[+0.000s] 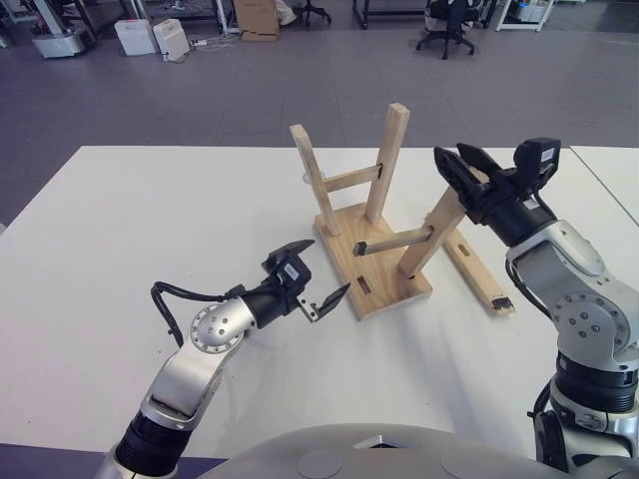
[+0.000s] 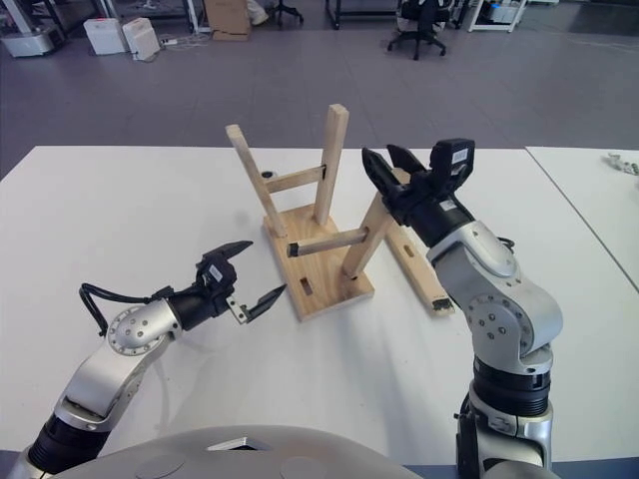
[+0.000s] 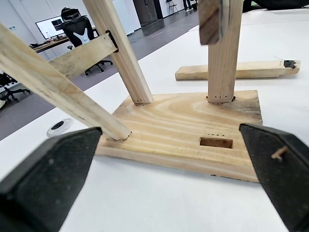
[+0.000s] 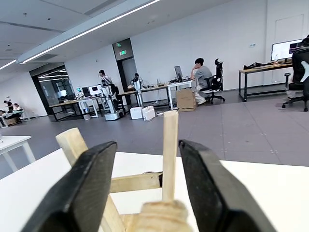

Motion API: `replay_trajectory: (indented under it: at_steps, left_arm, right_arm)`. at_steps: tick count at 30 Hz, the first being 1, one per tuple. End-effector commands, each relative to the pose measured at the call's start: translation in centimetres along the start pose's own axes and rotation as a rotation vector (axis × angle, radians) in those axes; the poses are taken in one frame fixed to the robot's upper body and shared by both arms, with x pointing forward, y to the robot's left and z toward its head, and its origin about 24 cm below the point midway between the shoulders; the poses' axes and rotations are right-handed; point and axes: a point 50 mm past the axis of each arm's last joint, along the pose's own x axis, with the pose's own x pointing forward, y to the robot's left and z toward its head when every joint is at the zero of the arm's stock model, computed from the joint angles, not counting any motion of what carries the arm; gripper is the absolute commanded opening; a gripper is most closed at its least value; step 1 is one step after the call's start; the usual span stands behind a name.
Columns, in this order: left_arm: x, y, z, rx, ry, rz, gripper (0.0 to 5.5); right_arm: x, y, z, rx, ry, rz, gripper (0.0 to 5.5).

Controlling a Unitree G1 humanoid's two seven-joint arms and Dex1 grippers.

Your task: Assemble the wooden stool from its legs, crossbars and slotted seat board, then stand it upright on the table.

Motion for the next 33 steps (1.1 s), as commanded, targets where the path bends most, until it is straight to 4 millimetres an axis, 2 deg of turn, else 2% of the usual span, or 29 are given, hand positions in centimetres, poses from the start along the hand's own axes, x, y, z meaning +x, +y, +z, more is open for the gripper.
replay_trajectory:
  at_steps: [1,3,4,5,6,8,9,11,14,17,18,21,25,28,29,30,31,33]
  left_arm:
    - [0.1,0.2,0.1,0.025,-0.007,-0.002,5.25]
    - [0.2,0.3,0.1,0.028,-0.008,-0.001,5.25]
    - [0.2,0.3,0.1,0.031,-0.010,-0.001,5.25]
    - [0.3,0.3,0.1,0.035,-0.011,-0.001,5.25]
    - [0.4,0.4,0.1,0.037,-0.014,0.001,5.25]
    - [0.4,1.0,0.6,0.004,-0.053,0.039,5.25]
    - [0.4,1.3,0.9,-0.018,-0.077,0.058,5.25]
    - [0.4,2.3,1.8,-0.083,-0.145,0.114,5.25]
    - [0.3,3.9,3.0,-0.156,-0.220,0.191,5.25]
    - [0.5,4.4,3.4,-0.153,-0.215,0.202,5.25]
    - [0.6,4.3,3.2,-0.150,-0.207,0.199,5.25]
    - [0.7,4.4,3.1,-0.147,-0.196,0.206,5.25]
    - [0.9,5.4,4.8,-0.155,-0.253,0.244,5.25]
    - [1.3,6.5,7.6,-0.172,-0.348,0.273,5.25]
    - [1.5,7.0,9.0,-0.177,-0.395,0.270,5.25]
    - [1.7,7.5,10.6,-0.185,-0.453,0.265,5.25]
    - [1.9,8.1,12.5,-0.194,-0.515,0.255,5.25]
    - [2.0,9.2,15.7,-0.219,-0.625,0.239,5.25]
  right_arm:
    - [0.4,-0.1,3.7,-0.031,-0.099,0.054,3.14]
    - [0.8,-1.0,5.9,-0.035,-0.147,0.054,3.57]
    - [1.0,-2.2,7.0,-0.043,-0.157,0.019,3.73]
    - [1.0,-3.6,7.5,-0.051,-0.138,-0.032,3.98]
    - [1.0,-5.2,7.1,-0.069,-0.069,-0.094,4.04]
    - [-0.4,-8.4,3.0,-0.061,0.167,-0.130,4.04]
    - [-1.3,-9.3,1.1,-0.062,0.262,-0.125,4.04]
    - [-3.2,-10.6,-3.0,-0.037,0.418,-0.120,4.04]
    - [-5.1,-11.3,-7.5,-0.061,0.611,-0.131,4.04]
    - [-6.3,-11.5,-10.5,-0.125,0.747,-0.148,4.04]
    - [-6.5,-11.7,-11.0,-0.129,0.770,-0.162,4.04]
    - [-6.7,-11.7,-12.1,-0.154,0.815,-0.184,3.57]
    - [-5.7,-11.3,-11.6,-0.205,0.758,-0.176,2.79]
    - [-4.9,-11.6,-11.0,-0.223,0.706,-0.207,2.24]
    - [-4.4,-12.4,-10.0,-0.192,0.638,-0.275,2.08]
    - [-3.6,-13.5,-8.2,-0.164,0.546,-0.344,2.07]
    - [-2.8,-14.5,-5.8,-0.148,0.450,-0.393,2.07]
    - [-1.2,-15.1,-1.1,-0.209,0.307,-0.402,2.07]
